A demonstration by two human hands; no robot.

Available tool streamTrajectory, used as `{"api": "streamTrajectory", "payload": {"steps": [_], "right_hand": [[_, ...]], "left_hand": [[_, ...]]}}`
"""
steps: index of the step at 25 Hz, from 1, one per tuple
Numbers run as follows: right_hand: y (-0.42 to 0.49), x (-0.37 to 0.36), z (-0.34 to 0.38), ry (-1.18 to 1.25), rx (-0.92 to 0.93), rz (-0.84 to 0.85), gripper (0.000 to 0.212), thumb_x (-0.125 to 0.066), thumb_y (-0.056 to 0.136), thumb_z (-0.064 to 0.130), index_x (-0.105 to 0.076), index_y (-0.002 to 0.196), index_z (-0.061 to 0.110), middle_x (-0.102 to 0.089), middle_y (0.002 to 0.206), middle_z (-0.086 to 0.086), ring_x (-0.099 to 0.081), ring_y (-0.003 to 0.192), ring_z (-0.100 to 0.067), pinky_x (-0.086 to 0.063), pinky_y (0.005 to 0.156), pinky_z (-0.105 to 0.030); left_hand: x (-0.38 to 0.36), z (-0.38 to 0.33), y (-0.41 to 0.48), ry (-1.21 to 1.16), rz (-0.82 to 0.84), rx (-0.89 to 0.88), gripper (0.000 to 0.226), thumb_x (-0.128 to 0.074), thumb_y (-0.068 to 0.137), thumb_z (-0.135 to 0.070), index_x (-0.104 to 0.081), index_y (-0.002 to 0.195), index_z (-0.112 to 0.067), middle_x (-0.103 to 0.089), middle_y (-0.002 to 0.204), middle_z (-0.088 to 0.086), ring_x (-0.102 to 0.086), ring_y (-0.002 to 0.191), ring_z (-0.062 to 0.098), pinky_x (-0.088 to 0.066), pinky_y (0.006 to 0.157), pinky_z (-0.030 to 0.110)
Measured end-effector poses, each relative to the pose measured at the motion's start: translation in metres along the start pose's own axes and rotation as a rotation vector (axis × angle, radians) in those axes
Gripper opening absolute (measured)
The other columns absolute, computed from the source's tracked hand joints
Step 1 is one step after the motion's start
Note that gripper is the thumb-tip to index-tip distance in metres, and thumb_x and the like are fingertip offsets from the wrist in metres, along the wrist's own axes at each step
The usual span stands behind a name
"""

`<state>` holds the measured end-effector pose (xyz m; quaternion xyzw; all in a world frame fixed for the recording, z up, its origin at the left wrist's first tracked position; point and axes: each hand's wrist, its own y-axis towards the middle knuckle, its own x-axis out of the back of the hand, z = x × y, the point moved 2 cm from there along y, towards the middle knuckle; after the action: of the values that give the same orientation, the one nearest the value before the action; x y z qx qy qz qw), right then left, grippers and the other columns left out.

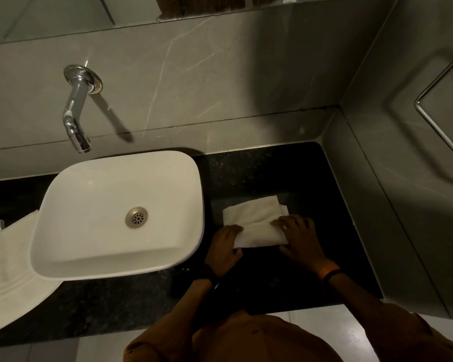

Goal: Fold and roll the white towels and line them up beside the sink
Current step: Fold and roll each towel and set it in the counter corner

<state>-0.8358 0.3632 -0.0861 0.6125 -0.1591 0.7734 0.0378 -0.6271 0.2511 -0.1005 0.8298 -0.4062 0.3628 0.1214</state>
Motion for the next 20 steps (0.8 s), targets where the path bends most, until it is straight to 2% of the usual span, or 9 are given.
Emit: {"api": "streamTrajectory", "payload": {"steps": [4, 6, 8, 10, 12, 15, 17, 19, 20], "right_hand": [[0.015, 0.007, -0.011, 0.281, -0.145, 0.032, 0.047, -0.068, 0.078, 0.037, -0.056, 0.124, 0.033, -0.059, 0.126, -0.003, -0.047, 0.124, -0.028, -0.03, 0.105, -0.049], [0.021, 0.003, -0.017, 0.458, -0.261, 0.086, 0.042, -0.067, 0.083, 0.034, -0.055, 0.122, 0.03, -0.059, 0.126, -0.008, -0.05, 0.121, -0.031, -0.032, 0.107, -0.052], [0.025, 0.0, -0.019, 0.645, -0.385, 0.064, 0.038, -0.065, 0.086, 0.037, -0.056, 0.121, 0.024, -0.061, 0.124, -0.011, -0.054, 0.117, -0.034, -0.037, 0.105, -0.055], [0.029, -0.001, -0.017, 0.681, -0.485, 0.048, 0.043, -0.063, 0.088, 0.043, -0.056, 0.124, 0.021, -0.058, 0.128, -0.015, -0.053, 0.118, -0.035, -0.041, 0.104, -0.053], [0.032, 0.001, -0.012, 0.702, -0.561, 0.028, 0.053, -0.064, 0.086, 0.046, -0.053, 0.131, 0.019, -0.049, 0.136, -0.017, -0.05, 0.122, -0.036, -0.043, 0.104, -0.049], [0.022, 0.007, 0.0, 0.86, -0.706, -0.152, 0.066, -0.072, 0.08, 0.044, -0.044, 0.136, 0.022, -0.037, 0.143, -0.015, -0.048, 0.123, -0.037, -0.048, 0.099, -0.053], [0.004, 0.005, 0.01, 1.093, -0.848, -0.366, 0.068, -0.075, 0.079, 0.036, -0.041, 0.135, 0.02, -0.034, 0.143, -0.016, -0.049, 0.121, -0.036, -0.052, 0.094, -0.055], [-0.019, -0.002, 0.023, 1.226, -0.878, -0.543, 0.06, -0.076, 0.08, 0.026, -0.043, 0.129, 0.019, -0.035, 0.14, -0.015, -0.049, 0.12, -0.033, -0.05, 0.097, -0.05], [-0.026, -0.005, 0.027, 1.233, -0.871, -0.576, 0.055, -0.075, 0.08, 0.022, -0.045, 0.126, 0.019, -0.037, 0.139, -0.014, -0.049, 0.12, -0.029, -0.047, 0.1, -0.046]], "left_hand": [[0.012, 0.004, 0.001, -0.268, -0.066, 0.201, 0.053, -0.072, 0.082, -0.019, -0.049, 0.131, -0.02, -0.054, 0.131, -0.001, -0.051, 0.119, 0.013, -0.039, 0.102, 0.026], [0.014, 0.006, 0.004, -0.346, -0.12, 0.263, 0.045, -0.07, 0.086, -0.024, -0.053, 0.128, -0.021, -0.056, 0.13, 0.001, -0.053, 0.117, 0.013, -0.04, 0.096, 0.023], [0.013, 0.005, 0.009, -0.413, -0.163, 0.388, 0.039, -0.064, 0.09, -0.031, -0.054, 0.126, -0.019, -0.059, 0.128, 0.005, -0.056, 0.114, 0.017, -0.039, 0.09, 0.019], [0.01, 0.003, 0.015, -0.312, -0.178, 0.456, 0.041, -0.058, 0.094, -0.034, -0.053, 0.128, -0.012, -0.054, 0.133, 0.013, -0.052, 0.119, 0.025, -0.039, 0.095, 0.027], [0.009, -0.003, 0.025, -0.018, -0.183, 0.352, 0.04, -0.052, 0.097, -0.028, -0.049, 0.132, -0.009, -0.046, 0.141, 0.018, -0.042, 0.13, 0.034, -0.035, 0.108, 0.04], [0.01, -0.014, 0.039, 0.169, 0.005, 0.078, 0.044, -0.046, 0.099, -0.029, -0.04, 0.142, -0.022, -0.044, 0.146, 0.011, -0.039, 0.133, 0.031, -0.03, 0.111, 0.043], [0.007, -0.017, 0.044, 0.183, 0.163, 0.081, 0.046, -0.04, 0.1, -0.04, -0.035, 0.144, -0.03, -0.045, 0.146, 0.009, -0.043, 0.128, 0.032, -0.038, 0.106, 0.041], [0.0, -0.022, 0.046, 0.174, 0.169, 0.153, 0.046, -0.037, 0.1, -0.044, -0.034, 0.145, -0.031, -0.05, 0.141, 0.011, -0.051, 0.121, 0.034, -0.045, 0.099, 0.04], [-0.006, -0.029, 0.049, 0.152, 0.135, 0.202, 0.046, -0.036, 0.101, -0.043, -0.035, 0.144, -0.029, -0.054, 0.137, 0.013, -0.055, 0.117, 0.035, -0.047, 0.096, 0.04]]}}
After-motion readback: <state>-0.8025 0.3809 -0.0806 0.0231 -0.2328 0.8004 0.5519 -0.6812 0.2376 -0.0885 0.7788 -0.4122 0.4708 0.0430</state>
